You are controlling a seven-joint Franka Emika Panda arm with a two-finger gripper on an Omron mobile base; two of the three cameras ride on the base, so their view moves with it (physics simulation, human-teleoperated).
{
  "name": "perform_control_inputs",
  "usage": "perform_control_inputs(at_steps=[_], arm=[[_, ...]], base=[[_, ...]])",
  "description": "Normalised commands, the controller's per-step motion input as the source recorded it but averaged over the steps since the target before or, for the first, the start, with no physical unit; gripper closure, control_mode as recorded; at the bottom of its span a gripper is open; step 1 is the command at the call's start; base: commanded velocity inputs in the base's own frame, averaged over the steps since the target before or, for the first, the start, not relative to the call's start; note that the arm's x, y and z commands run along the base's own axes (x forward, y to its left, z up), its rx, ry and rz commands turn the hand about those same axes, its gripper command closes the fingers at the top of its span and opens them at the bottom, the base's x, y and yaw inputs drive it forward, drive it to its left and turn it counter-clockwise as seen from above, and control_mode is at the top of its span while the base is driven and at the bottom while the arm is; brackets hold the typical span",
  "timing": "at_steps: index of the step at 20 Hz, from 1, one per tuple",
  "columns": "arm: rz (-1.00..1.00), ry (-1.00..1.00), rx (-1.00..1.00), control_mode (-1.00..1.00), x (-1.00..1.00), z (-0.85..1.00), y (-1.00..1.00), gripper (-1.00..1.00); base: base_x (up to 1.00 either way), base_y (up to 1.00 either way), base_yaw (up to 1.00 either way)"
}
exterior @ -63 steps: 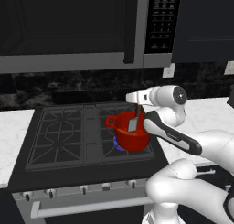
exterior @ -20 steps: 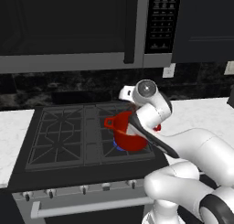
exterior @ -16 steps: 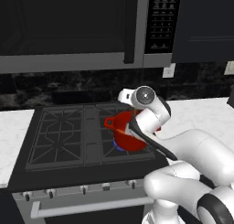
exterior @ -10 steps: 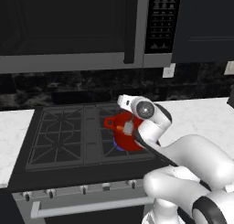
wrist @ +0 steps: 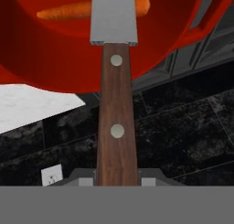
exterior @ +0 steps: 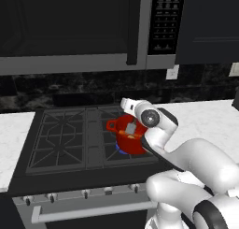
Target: Put the potato and carrot in the pot. Retrieve the spatula and lightly stir the vegetables in the pot.
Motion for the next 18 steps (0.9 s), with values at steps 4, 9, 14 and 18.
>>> perform_control_inputs(at_steps=[4, 9, 14, 18], arm=[[-0.02, 0.04, 0.0, -1.0, 0.0, 0.0, 0.0, 1.0], [-0.03, 0.0, 0.0, -1.0, -0.2, 0.1, 0.0, 1.0], [-0.04, 0.0, 0.0, -1.0, -0.36, 0.36, -0.09, 1.0], [-0.03, 0.01, 0.0, -1.0, -0.15, 0.49, -0.09, 1.0]], base=[[0.0, 0.0, 0.0], [0.0, 0.0, 0.0], [0.0, 0.0, 0.0], [0.0, 0.0, 0.0]])
